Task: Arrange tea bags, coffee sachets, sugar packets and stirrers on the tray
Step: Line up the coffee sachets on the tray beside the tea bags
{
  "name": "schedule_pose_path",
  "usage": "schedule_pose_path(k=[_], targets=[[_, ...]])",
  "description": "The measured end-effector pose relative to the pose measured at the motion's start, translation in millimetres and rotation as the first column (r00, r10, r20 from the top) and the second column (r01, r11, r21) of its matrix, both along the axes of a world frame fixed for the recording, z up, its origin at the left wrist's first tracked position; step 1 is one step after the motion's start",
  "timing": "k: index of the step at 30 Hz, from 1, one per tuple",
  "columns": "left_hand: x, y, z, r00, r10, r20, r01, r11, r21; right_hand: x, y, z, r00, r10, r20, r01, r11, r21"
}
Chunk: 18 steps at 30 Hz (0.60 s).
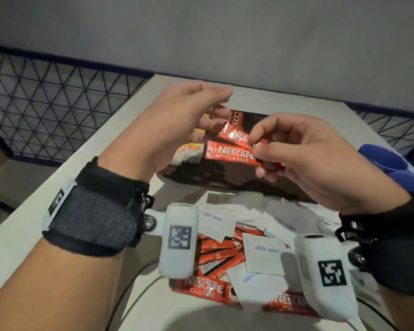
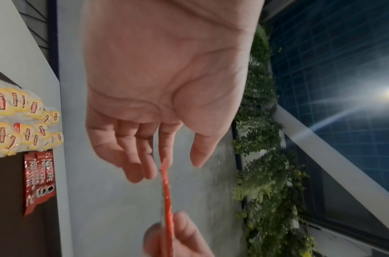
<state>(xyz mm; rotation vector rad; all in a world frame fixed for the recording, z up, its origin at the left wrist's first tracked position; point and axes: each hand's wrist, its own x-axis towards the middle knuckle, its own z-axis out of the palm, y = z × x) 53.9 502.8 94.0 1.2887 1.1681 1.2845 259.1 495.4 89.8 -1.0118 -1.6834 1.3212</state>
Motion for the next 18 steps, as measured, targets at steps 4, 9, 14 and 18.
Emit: schedule_pose_path(k=[4, 9, 14, 18], targets=[[14, -2, -11, 0.989, -0.138, -0.057, 0.137, 0.990, -0.017, 9, 11, -7, 0.985, -0.102, -0.141, 0.106, 0.994, 0.020], [24, 1, -22, 0.987, -0.152, -0.053, 0.153, 0.988, 0.000, 23, 11, -16, 0.967, -0.179, -0.182, 0.186, 0.982, 0.022], [30, -3, -24, 0.975, -0.224, 0.002, 0.224, 0.975, -0.006, 33, 7, -22, 0.955, -0.199, -0.218, 0.213, 0.976, 0.041], [34, -2, -26, 0.979, -0.203, -0.004, 0.203, 0.979, 0.007, 34, 7, -25, 0.962, -0.195, -0.192, 0.213, 0.974, 0.074]])
